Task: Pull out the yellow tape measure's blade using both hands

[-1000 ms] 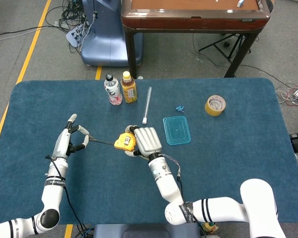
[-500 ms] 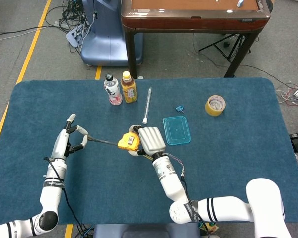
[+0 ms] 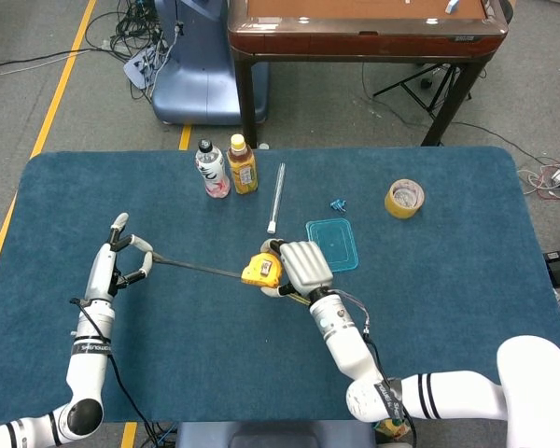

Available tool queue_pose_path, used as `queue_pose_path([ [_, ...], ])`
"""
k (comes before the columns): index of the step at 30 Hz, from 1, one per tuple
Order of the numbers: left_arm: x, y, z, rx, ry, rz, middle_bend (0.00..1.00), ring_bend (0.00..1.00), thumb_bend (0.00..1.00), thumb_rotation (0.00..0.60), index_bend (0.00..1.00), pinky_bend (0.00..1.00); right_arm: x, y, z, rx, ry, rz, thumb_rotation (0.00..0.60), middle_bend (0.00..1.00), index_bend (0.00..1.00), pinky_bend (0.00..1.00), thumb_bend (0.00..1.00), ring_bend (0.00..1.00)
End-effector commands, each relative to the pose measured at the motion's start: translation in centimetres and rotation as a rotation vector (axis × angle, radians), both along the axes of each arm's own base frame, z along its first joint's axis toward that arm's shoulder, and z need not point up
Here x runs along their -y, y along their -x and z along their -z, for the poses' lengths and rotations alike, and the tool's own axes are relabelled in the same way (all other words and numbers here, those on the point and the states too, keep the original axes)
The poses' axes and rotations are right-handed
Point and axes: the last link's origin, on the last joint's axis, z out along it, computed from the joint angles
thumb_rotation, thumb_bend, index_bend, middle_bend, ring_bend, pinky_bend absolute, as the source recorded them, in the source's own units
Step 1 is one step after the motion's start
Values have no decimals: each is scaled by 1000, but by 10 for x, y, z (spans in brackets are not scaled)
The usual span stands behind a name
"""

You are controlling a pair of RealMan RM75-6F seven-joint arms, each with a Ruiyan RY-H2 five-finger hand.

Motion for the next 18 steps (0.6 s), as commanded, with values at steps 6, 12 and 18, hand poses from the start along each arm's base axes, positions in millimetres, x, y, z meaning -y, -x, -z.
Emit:
queue_pose_path([
  [6,3,2,-1,1,-13,12,0,0,465,600,550,0,-5,36,-19,1,-9,40,600,813,846,741,698,796],
  [12,7,4,1,-2,-10,21,0,0,464,600,549,0,-10,61,-33,4,-8,68,600,813,846,741,701,796],
  [18,9,4,2,-2,-18,31,0,0,464,600,547,0,-14,84,-42,15,2,93,600,814,847,741,701,796],
])
